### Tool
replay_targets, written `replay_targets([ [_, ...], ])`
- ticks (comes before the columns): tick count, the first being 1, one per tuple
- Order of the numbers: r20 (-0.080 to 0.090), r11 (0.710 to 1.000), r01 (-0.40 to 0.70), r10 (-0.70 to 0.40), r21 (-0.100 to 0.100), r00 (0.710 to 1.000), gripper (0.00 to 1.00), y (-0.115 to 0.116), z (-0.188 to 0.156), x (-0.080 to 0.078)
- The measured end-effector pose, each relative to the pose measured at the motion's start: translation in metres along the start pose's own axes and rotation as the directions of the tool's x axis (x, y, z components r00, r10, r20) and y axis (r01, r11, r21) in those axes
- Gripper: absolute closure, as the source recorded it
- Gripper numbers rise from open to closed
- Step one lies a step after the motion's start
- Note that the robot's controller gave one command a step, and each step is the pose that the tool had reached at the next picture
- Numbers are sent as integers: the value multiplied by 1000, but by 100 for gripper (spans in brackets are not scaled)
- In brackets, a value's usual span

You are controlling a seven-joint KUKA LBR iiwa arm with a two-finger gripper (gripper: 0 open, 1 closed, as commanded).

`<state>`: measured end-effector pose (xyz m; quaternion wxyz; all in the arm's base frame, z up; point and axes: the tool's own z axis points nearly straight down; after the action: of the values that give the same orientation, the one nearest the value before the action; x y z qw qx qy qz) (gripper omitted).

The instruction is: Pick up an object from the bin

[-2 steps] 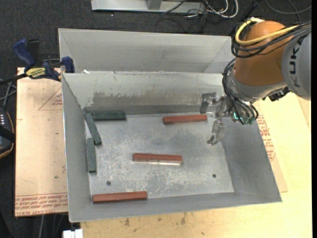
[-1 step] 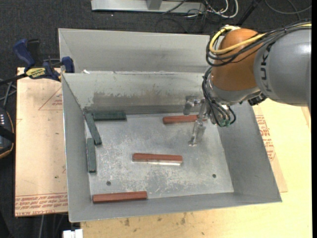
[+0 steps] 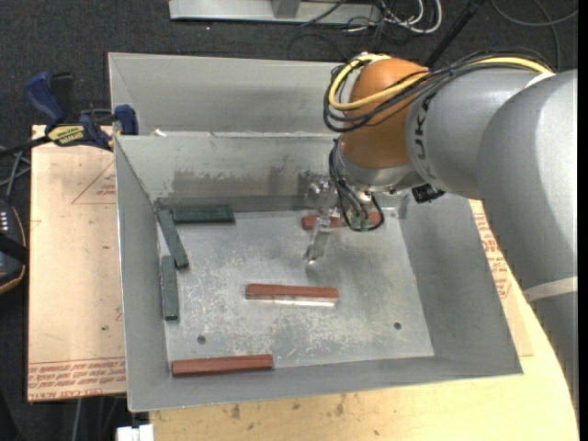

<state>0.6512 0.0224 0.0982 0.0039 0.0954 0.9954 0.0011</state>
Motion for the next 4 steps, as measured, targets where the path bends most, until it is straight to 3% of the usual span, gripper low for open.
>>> replay_targets([
  [1,-4,999,38,-38,2,999,100,-54,27,18],
  [2,-5,999,39,-39,2,999,0,-53,28,19],
  [3,-5,999,39,-39,2,999,0,-53,28,19],
  [4,-2,986,166,-166,2,986,100,-154,27,-23],
])
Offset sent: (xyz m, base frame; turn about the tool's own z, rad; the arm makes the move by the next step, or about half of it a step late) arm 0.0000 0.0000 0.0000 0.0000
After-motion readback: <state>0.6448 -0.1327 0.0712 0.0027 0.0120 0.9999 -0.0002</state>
